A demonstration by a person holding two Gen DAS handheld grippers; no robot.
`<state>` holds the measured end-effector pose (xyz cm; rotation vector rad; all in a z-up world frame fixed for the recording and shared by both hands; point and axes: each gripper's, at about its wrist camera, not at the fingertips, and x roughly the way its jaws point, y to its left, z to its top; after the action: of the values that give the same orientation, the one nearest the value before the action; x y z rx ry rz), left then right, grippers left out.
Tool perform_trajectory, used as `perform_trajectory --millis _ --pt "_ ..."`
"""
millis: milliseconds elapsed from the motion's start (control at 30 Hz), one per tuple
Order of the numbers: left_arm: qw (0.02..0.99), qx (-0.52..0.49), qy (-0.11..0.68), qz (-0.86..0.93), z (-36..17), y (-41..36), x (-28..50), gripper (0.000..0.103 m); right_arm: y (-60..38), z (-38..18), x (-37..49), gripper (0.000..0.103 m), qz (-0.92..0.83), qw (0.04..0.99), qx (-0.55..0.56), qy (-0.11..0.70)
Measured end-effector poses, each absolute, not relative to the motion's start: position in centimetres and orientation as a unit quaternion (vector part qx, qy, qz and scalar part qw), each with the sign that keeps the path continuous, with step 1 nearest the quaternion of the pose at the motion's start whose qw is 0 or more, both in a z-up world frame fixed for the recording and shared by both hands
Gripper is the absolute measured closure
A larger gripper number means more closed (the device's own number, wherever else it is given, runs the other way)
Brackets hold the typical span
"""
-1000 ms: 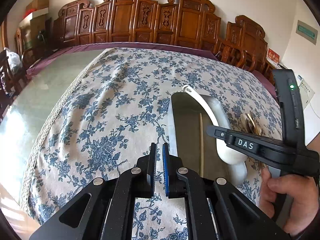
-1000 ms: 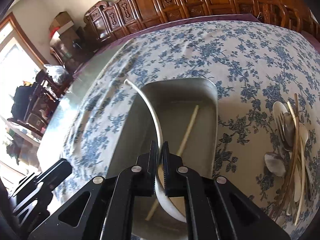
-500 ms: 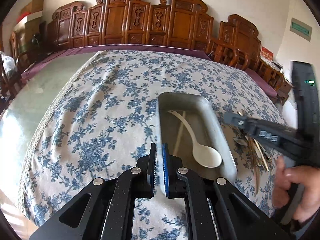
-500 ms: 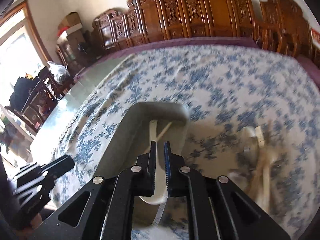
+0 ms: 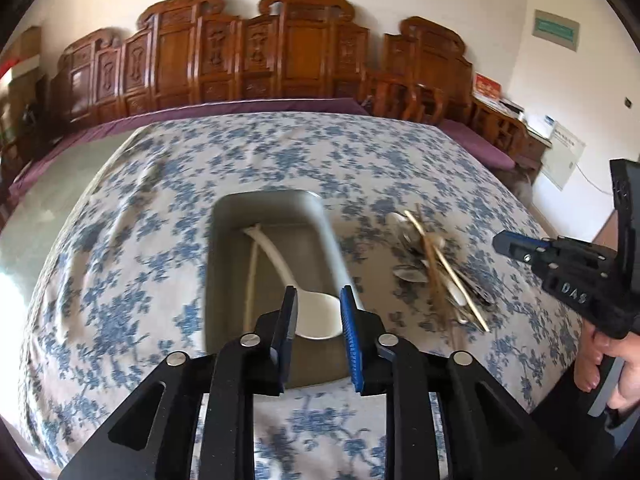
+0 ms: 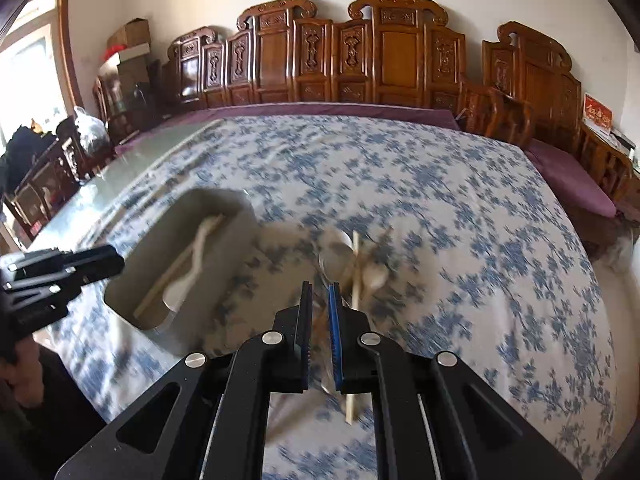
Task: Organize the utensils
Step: 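Lower the white spoon into the grey tray and open the right tool, then grasp a wooden chopstick from the pile with the right tool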
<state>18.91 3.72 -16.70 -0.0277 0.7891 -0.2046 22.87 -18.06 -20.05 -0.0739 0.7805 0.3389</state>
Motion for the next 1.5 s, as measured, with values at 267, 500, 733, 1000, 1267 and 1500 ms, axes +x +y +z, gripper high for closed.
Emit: perform_trajectory --millis 267,500,733,1000,1267,1500 --pt "0.910 0.003 0.395 -0.128 -17.8 0.5 18.4 0.081 -19.3 -24.8 23.0 0.092 0.154 0.896 -0.046 0.414" --pt "0.905 -0.001 0.404 -0.137 -18.3 -0.4 18.6 0.081 -19.7 -27.7 23.5 0.092 0.164 0.882 -0.028 0.441" --pt "0.900 0.014 0.413 -0.140 -19.2 -1.7 18.4 0.081 -20.1 -29.0 23.7 0.093 0.158 0.875 -0.027 0.457" --pt "0.897 0.025 0.416 -0.147 -19.7 -2.9 18.1 0.081 -20.7 -28.5 23.4 0.097 0.166 0.877 -0.018 0.451" --pt "0.895 0.030 0.416 -0.158 -20.2 -4.2 17.9 0.079 -23.1 -25.6 22.4 0.097 0.163 0.898 0.024 0.408" --pt "0.884 0.025 0.436 -0.170 -21.7 -5.8 18.2 0.079 -24.8 -25.2 22.6 0.097 0.139 0.906 0.039 0.398"
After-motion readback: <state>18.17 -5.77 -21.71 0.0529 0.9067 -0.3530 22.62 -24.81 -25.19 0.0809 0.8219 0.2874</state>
